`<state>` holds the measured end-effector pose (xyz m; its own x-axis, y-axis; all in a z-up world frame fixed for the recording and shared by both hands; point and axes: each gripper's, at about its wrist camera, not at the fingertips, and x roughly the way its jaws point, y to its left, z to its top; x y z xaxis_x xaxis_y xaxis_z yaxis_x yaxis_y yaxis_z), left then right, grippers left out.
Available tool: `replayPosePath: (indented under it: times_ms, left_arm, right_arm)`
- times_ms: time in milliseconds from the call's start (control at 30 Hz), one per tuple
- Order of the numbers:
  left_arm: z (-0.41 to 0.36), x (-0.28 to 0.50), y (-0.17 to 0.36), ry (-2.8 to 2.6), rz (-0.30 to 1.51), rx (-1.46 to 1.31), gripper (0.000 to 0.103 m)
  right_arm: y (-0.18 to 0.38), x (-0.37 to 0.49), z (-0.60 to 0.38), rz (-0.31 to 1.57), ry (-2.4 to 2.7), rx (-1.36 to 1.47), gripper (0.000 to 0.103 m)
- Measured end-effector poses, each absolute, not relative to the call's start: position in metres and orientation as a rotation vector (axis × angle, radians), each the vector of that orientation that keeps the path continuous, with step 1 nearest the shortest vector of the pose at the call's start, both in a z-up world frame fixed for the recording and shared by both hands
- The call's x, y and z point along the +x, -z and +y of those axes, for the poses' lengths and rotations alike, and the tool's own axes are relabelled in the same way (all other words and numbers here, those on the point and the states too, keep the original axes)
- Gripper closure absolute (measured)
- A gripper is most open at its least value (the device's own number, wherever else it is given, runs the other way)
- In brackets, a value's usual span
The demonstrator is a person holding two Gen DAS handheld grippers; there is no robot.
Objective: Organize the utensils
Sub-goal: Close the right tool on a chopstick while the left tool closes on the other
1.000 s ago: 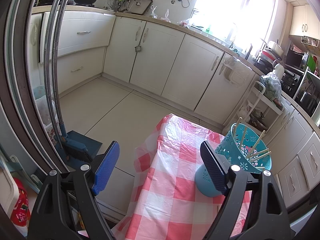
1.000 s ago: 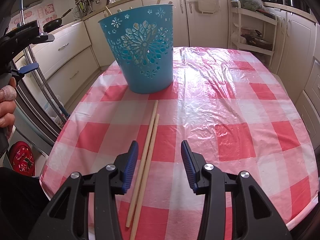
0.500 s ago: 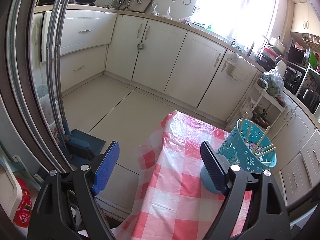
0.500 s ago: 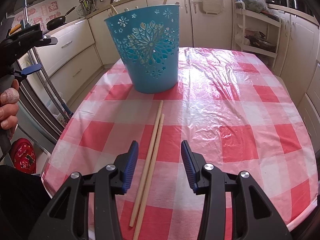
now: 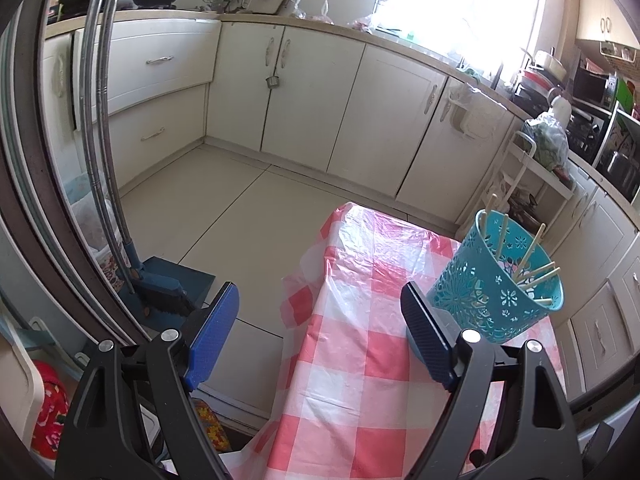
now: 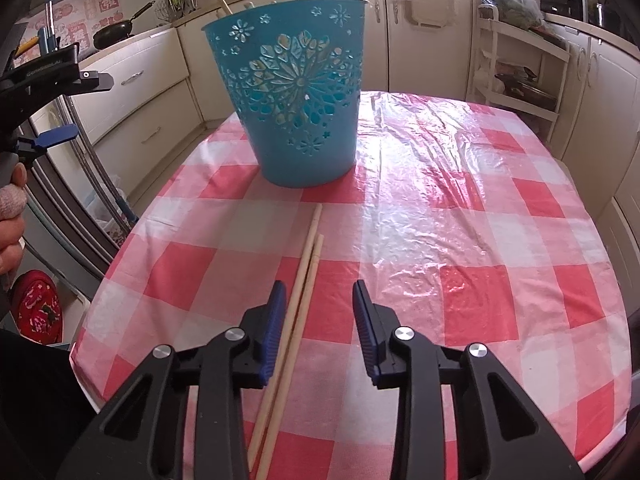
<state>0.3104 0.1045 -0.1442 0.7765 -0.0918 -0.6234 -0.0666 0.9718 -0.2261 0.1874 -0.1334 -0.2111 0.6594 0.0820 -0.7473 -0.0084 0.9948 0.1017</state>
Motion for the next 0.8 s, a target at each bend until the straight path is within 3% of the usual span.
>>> replayPosePath:
  times_ms: [300,467,800]
  left_arm:
    - [0.098,0.315,0.151,0.029,0.715,-0.194,0.024]
    - [0.084,0.316,0.161,0.088,0.77,-0.132,0.024]
    - [-0.03,0.298,0.22,0.381,0.998,0.087,0.024]
  right_arm:
    - [0.224,0.197,-0.131,0.892,-0.058,0.056,0.075]
    - [0.223,0.197,-0.131,0.896,-0.075,-0.005,0.096]
    - [0.219,0.202,-0.191,0.876,-0.02,0.054,0.097]
